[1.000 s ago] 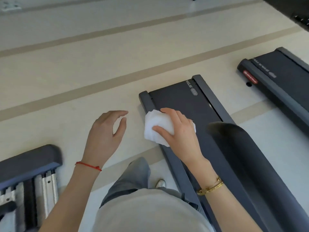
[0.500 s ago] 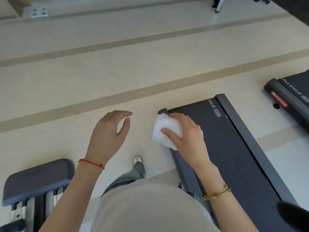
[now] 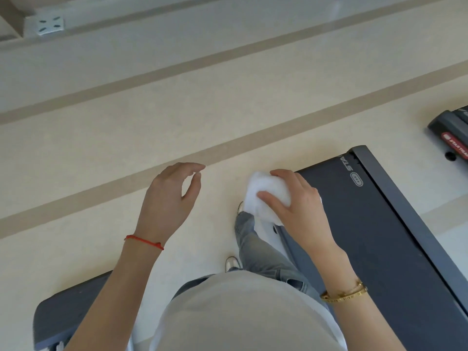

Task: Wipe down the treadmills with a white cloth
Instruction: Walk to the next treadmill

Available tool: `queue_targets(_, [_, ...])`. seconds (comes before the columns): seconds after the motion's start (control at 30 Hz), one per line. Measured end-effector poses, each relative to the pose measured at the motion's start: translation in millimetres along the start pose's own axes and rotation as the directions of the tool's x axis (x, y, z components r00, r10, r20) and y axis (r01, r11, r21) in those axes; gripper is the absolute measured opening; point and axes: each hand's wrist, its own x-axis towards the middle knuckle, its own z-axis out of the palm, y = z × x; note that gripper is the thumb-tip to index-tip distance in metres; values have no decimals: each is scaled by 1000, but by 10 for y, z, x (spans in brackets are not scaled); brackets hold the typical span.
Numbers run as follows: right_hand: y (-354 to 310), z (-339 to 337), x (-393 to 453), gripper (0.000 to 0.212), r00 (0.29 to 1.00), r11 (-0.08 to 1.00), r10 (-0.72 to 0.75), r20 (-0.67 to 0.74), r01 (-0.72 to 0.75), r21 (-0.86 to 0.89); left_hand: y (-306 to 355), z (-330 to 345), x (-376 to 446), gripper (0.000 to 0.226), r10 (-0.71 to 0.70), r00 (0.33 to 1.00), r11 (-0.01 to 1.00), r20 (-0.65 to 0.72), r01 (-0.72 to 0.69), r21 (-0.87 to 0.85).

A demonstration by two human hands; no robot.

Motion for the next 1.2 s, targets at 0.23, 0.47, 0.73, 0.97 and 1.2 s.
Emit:
queue_targets(0.23, [150, 49, 1218, 40, 999, 1000, 16, -28, -15, 11, -210, 281, 1201, 19, 7, 1000, 1000, 29, -6, -8])
queue_targets(0.47, [377, -275, 2663, 41, 995, 998, 51, -85, -48, 40, -97, 573, 2767, 21, 46, 998, 999, 52, -46, 1])
queue_targets(0.73, [825, -706, 3798, 40, 979, 991, 133, -152, -130, 29, 206, 1115, 4250, 22, 147, 973, 989, 177, -142, -44])
queue_targets(0.97, [1425, -1078, 4511, 41, 895, 946, 324, -308, -317, 71, 664, 1943, 5590, 22, 347, 876, 938, 334, -324, -125])
queue_targets(1.2, [2173, -1574, 5405, 39, 740, 862, 492, -458, -490, 133, 1321, 2973, 7067, 21, 525, 738, 851, 423, -468, -239])
